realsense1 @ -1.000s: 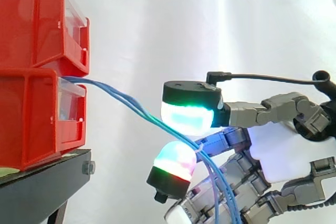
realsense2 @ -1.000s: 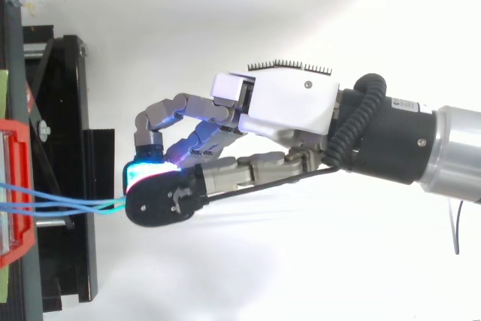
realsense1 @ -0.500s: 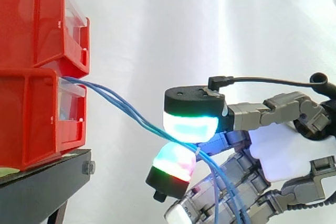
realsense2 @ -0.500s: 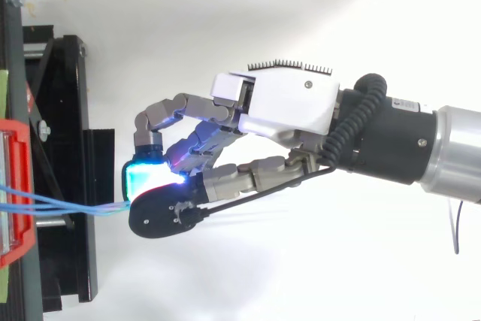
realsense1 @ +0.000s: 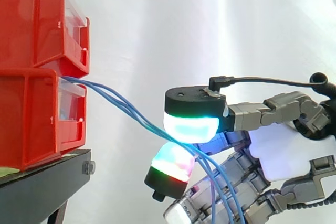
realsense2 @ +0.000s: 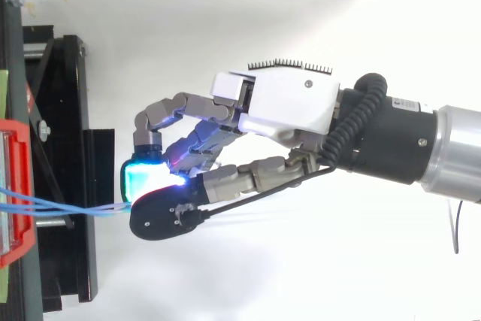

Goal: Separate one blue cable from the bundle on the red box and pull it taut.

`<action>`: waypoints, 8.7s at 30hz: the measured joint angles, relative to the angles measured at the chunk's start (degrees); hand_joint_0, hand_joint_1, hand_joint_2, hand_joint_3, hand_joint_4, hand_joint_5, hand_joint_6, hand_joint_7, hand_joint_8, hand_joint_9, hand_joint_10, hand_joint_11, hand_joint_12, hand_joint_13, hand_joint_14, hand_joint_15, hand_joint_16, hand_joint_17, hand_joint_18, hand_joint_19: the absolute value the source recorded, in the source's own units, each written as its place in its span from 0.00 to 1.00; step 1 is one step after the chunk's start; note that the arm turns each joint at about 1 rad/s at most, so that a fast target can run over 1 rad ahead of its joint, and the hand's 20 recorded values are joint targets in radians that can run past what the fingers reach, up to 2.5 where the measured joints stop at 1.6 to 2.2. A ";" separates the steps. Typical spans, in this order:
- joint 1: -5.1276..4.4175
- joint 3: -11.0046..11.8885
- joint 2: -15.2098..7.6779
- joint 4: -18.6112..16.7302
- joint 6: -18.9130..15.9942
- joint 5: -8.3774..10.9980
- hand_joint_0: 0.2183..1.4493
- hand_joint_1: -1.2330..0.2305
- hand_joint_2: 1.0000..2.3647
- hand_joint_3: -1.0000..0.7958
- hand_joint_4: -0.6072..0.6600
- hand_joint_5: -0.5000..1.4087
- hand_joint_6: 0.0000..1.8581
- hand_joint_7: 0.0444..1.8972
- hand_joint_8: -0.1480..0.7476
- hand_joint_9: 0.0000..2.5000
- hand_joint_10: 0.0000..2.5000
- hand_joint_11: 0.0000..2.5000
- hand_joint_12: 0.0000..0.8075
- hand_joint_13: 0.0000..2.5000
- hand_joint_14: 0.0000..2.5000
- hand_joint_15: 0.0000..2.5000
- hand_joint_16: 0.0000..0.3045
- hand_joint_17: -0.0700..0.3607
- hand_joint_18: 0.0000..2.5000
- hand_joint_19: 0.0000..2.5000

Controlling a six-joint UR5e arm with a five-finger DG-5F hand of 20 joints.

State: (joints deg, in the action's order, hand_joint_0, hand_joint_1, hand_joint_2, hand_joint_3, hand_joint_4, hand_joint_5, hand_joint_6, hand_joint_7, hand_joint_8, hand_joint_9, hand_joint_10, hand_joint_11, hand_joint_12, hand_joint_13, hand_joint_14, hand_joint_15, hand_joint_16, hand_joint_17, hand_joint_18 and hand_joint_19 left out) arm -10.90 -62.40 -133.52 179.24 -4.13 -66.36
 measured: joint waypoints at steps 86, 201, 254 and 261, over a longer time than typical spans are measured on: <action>-0.26 0.17 0.00 0.05 0.00 0.09 0.32 0.37 0.01 0.39 0.57 0.18 0.39 0.65 0.48 0.32 0.01 0.20 0.44 0.30 0.01 0.18 0.18 0.45 0.23 0.28; -0.18 0.26 -0.04 0.17 -0.52 0.07 0.31 0.48 0.01 0.37 0.55 0.19 0.37 0.67 0.49 0.33 0.01 0.20 0.45 0.30 0.01 0.19 0.19 0.46 0.22 0.29; -0.34 0.27 0.01 0.20 -0.55 0.17 0.30 0.31 0.01 0.65 0.56 0.19 0.43 0.62 0.54 0.40 0.01 0.22 0.48 0.35 0.00 0.17 0.22 0.51 0.29 0.26; -0.72 0.42 1.96 3.97 -0.72 1.13 0.30 0.32 0.01 0.66 0.56 0.19 0.44 0.62 0.55 0.41 0.01 0.22 0.49 0.35 0.00 0.17 0.22 0.52 0.30 0.25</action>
State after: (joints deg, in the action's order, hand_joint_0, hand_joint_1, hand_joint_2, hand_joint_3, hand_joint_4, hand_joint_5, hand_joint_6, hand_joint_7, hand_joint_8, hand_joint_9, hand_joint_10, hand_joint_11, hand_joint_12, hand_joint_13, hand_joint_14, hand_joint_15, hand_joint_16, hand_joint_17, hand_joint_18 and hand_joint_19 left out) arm -11.62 -61.98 -131.56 183.21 -4.84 -65.23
